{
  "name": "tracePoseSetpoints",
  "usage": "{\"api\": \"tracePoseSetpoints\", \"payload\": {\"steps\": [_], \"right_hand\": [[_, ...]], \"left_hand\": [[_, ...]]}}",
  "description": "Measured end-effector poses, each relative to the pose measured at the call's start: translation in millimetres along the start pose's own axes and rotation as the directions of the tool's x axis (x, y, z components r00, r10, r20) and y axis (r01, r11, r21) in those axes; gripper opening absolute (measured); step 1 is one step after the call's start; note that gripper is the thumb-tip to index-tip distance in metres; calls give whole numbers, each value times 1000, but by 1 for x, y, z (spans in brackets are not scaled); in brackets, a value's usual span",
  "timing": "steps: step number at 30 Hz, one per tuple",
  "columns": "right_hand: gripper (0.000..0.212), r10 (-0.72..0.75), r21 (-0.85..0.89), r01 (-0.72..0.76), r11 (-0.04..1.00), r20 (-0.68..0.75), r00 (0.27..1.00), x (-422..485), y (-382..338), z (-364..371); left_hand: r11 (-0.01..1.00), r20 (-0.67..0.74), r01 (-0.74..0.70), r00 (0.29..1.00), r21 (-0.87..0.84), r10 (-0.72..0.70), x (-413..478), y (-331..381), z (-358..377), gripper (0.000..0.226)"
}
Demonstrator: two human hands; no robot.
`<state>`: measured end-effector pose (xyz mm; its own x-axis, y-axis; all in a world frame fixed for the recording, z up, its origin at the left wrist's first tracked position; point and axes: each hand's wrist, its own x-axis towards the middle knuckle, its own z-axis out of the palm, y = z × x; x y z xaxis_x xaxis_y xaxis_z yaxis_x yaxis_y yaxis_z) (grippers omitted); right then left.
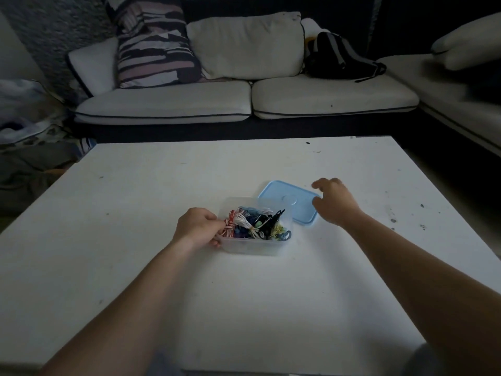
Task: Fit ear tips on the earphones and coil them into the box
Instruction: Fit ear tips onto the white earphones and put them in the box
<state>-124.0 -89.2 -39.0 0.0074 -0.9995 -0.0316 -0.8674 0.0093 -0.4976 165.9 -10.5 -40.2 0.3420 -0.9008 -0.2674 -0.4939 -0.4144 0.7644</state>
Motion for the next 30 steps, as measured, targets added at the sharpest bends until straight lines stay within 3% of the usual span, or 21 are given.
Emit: {"api": "tracePoseSetpoints", "payload": {"steps": [3, 8, 14, 17, 20, 22, 25, 30], "right_hand": [[66, 135, -149, -114, 982, 135, 982, 12, 7, 19], [103, 148, -262, -78, 962, 261, 954, 36, 6, 45], [110, 170, -365, -74, 928, 240, 956, 36, 1, 34], [92, 124, -183, -105, 977, 93, 988, 37, 1, 25], [42, -25, 45, 26, 999, -21, 999, 30, -5, 14], [26, -131, 84, 139, 987, -94, 987, 19, -8, 6], [19, -275, 136, 300, 944, -175, 945, -7, -12, -5], [45, -418, 225, 426, 876, -81, 905, -42, -16, 0]], "left_hand": [[1000, 22, 22, 999, 17, -23, -1, -5, -2, 11], [998, 46, 45, 998, -43, -43, 11, -14, 3, 16], [997, 75, 40, 997, -65, -35, 15, -14, 5, 14], [994, 108, 51, 993, -98, -40, 14, -12, 8, 13], [989, 157, 58, 987, -137, -36, 11, -8, 16, 15], [983, 193, 67, 981, -171, -33, 7, -4, 22, 18], [977, 236, 77, 971, -201, -28, -1, 2, 28, 16], [957, 183, 125, 980, -263, -77, -9, 11, 27, 40]]}}
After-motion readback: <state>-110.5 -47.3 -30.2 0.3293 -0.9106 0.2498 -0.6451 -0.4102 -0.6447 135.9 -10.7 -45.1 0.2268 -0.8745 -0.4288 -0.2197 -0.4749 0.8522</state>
